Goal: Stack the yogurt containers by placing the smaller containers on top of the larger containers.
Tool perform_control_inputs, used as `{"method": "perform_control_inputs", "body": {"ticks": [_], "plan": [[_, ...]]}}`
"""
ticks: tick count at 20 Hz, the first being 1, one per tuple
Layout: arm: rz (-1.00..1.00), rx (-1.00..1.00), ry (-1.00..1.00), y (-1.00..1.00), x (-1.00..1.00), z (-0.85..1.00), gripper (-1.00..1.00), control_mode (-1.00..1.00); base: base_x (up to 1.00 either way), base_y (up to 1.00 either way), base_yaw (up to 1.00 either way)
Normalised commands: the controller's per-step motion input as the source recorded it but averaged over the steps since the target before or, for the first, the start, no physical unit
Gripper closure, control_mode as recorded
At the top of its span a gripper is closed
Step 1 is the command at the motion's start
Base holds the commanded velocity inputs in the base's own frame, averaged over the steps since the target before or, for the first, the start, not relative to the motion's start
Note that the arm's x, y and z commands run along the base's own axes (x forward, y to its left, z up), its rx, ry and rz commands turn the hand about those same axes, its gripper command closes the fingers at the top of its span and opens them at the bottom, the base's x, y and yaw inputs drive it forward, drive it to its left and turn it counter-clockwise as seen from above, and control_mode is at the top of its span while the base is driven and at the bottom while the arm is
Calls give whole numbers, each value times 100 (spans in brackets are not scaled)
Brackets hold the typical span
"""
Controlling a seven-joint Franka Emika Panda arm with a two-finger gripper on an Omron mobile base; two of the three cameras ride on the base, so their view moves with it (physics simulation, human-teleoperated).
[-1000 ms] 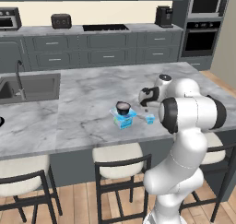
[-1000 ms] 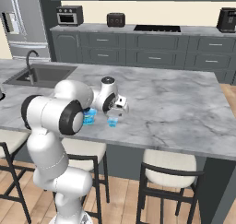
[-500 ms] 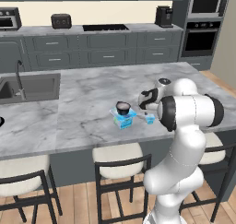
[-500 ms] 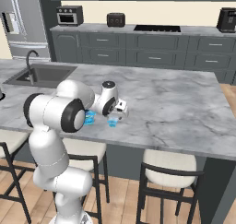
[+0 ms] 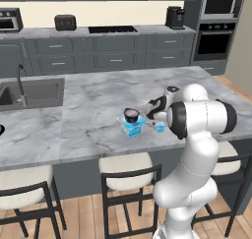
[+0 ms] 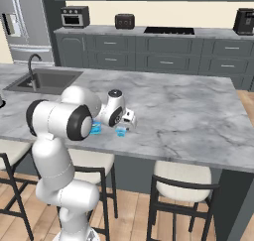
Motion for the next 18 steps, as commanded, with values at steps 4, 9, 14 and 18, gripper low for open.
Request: {"method": "perform_control_inputs", "body": {"ticks": [4, 9, 14, 18], "plan": [[0, 0, 0, 0, 3, -6, -100, -100, 0, 0, 0], [0, 0, 0, 0, 6, -2, -100, -100, 0, 0, 0], [0, 0, 0, 0, 14, -6, -100, -100, 0, 0, 0], [0, -1, 0, 0, 3, -8, -100, -100, 0, 0, 0]]}}
